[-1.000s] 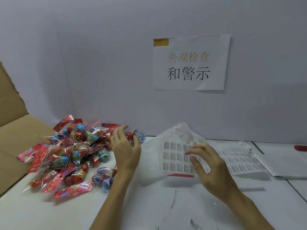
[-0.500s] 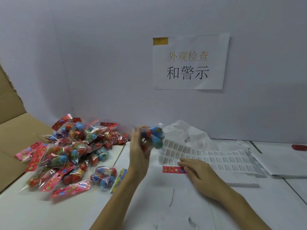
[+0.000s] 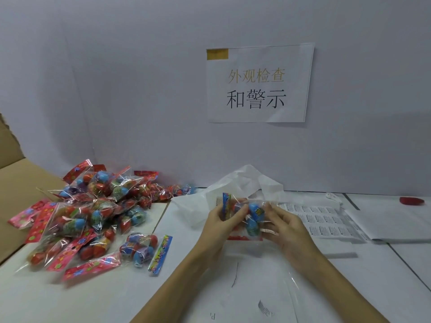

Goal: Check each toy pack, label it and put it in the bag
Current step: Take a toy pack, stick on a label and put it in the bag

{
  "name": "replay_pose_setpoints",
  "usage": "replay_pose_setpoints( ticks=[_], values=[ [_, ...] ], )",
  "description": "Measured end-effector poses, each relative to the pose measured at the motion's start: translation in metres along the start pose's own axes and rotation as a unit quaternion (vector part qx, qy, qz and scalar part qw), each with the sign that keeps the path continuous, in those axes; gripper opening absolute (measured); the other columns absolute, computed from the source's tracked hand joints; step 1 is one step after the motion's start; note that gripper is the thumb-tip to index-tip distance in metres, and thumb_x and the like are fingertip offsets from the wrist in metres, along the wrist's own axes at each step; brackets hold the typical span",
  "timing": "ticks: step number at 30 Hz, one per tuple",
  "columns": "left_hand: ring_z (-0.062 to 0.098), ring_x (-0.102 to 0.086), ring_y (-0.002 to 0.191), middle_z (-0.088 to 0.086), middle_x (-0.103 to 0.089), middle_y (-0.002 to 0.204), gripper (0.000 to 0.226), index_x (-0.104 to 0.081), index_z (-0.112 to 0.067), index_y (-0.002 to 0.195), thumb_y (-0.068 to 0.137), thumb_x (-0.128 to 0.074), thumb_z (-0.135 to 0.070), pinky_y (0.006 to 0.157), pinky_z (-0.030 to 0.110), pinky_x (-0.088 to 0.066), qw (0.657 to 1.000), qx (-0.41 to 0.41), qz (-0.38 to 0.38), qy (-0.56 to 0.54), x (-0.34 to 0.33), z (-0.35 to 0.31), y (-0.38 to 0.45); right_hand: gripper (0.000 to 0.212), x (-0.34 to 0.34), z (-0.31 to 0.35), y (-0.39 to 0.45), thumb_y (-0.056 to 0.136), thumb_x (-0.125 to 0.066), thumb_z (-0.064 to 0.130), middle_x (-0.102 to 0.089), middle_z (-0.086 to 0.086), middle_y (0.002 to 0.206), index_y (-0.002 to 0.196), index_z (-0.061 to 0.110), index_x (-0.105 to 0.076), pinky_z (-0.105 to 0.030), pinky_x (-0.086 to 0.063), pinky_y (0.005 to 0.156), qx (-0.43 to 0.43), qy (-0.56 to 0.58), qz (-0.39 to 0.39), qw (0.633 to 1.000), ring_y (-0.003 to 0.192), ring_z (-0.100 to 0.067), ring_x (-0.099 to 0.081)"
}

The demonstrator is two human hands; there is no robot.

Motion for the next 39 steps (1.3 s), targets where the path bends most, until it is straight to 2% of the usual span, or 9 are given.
replay_pose_setpoints(
  ticks=[3, 9, 14, 21, 24, 27, 32, 35, 39],
  values=[
    [0.024, -0.077, 0.101, 0.004, -0.080, 0.108, 0.047, -0.073, -0.021, 0.115, 0.079, -0.083, -0.047, 0.077, 0.031, -0.063, 1.000, 0.010, -0.001, 0.005, 0.000, 0.002, -0.001, 0.029, 0.003, 0.000, -0.002, 0.089, -0.071, 0.036, -0.079, -0.016, 0.106, 0.107, 0.015, -0.082, -0.030, -0.063, 0.068, 0.010, 0.009, -0.025, 1.000, 0.095, -0.031, -0.078],
    [0.024, -0.078, 0.095, 0.008, -0.080, 0.100, 0.048, -0.079, -0.014, 0.102, 0.092, -0.056, -0.054, 0.075, 0.035, -0.064, 0.999, 0.026, -0.030, 0.005, 0.006, 0.005, 0.001, 0.016, 0.012, 0.005, -0.001, 0.090, -0.075, 0.026, -0.080, -0.013, 0.100, 0.096, 0.016, -0.085, -0.030, -0.063, 0.067, 0.026, -0.004, -0.077, 0.997, 0.092, -0.027, -0.079],
    [0.012, -0.078, 0.086, -0.010, -0.080, 0.088, 0.047, -0.077, -0.023, 0.090, 0.088, -0.051, -0.061, 0.068, 0.022, -0.060, 0.995, -0.002, -0.063, 0.082, 0.005, 0.004, 0.003, 0.017, 0.015, -0.008, -0.002, 0.087, -0.077, 0.022, -0.079, -0.018, 0.099, 0.095, 0.008, -0.083, -0.034, -0.063, 0.068, -0.009, 0.133, -0.115, 0.984, 0.091, -0.028, -0.078],
    [0.012, -0.077, 0.077, -0.008, -0.079, 0.078, 0.052, -0.077, -0.021, 0.084, 0.091, -0.045, -0.061, 0.062, 0.019, -0.059, 0.982, -0.059, -0.107, 0.142, 0.015, -0.001, 0.006, 0.017, 0.025, 0.021, -0.005, 0.091, -0.074, 0.029, -0.073, 0.009, 0.072, 0.104, 0.025, -0.083, -0.011, -0.051, 0.066, 0.142, -0.047, -0.134, 0.980, 0.065, -0.001, -0.062],
    [0.020, -0.076, 0.065, 0.005, -0.078, 0.074, 0.073, -0.075, -0.012, 0.087, 0.086, -0.033, -0.071, 0.062, 0.026, -0.062, 0.982, -0.003, -0.120, 0.145, 0.016, 0.003, 0.008, 0.027, 0.023, 0.031, -0.006, 0.091, -0.071, 0.027, -0.081, 0.000, 0.092, 0.114, 0.016, -0.080, -0.015, -0.056, 0.084, 0.187, -0.067, -0.095, 0.976, 0.086, -0.010, -0.075],
    [0.026, -0.073, 0.065, 0.020, -0.077, 0.087, 0.087, -0.073, -0.005, 0.104, 0.089, -0.027, -0.076, 0.064, 0.033, -0.064, 0.994, 0.090, -0.066, 0.011, 0.011, 0.013, 0.009, 0.026, 0.012, 0.034, -0.007, 0.091, -0.071, 0.016, -0.080, -0.002, 0.107, 0.115, 0.010, -0.079, -0.019, -0.056, 0.091, 0.214, -0.104, -0.024, 0.971, 0.103, -0.020, -0.076],
    [0.031, -0.073, 0.111, 0.018, -0.071, 0.127, 0.038, -0.068, -0.009, 0.128, 0.098, -0.069, -0.032, 0.080, 0.033, -0.062, 0.987, 0.060, 0.006, -0.150, 0.012, 0.003, 0.005, 0.022, 0.002, 0.023, -0.006, 0.096, -0.069, 0.014, -0.077, -0.003, 0.116, 0.114, 0.019, -0.081, -0.028, -0.056, 0.099, 0.177, -0.155, 0.079, 0.969, 0.115, -0.019, -0.071],
    [0.035, -0.074, 0.107, 0.013, -0.075, 0.121, 0.053, -0.060, -0.022, 0.133, 0.085, -0.083, -0.016, 0.080, 0.044, -0.063, 0.991, 0.064, -0.017, -0.117, 0.015, 0.006, 0.008, 0.026, 0.003, 0.014, -0.002, 0.091, -0.071, 0.030, -0.076, -0.012, 0.112, 0.116, 0.022, -0.067, -0.040, -0.061, 0.091, 0.106, -0.049, 0.038, 0.992, 0.106, -0.030, -0.075],
    [0.037, -0.072, 0.112, 0.014, -0.074, 0.123, 0.059, -0.067, -0.017, 0.130, 0.076, -0.090, -0.016, 0.085, 0.050, -0.063, 0.987, 0.086, 0.070, -0.112, 0.001, 0.006, 0.006, 0.046, 0.009, 0.003, 0.001, 0.087, -0.071, 0.043, -0.078, -0.011, 0.109, 0.125, 0.020, -0.059, -0.035, -0.063, 0.077, 0.029, 0.003, -0.037, 0.999, 0.099, -0.029, -0.077]
  ],
)
Point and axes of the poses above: each hand's wrist, its own y-axis towards the middle knuckle, its own x-axis out of the back of the hand, z = x × y, the point moved 7 cm from there along y, towards the middle knuckle
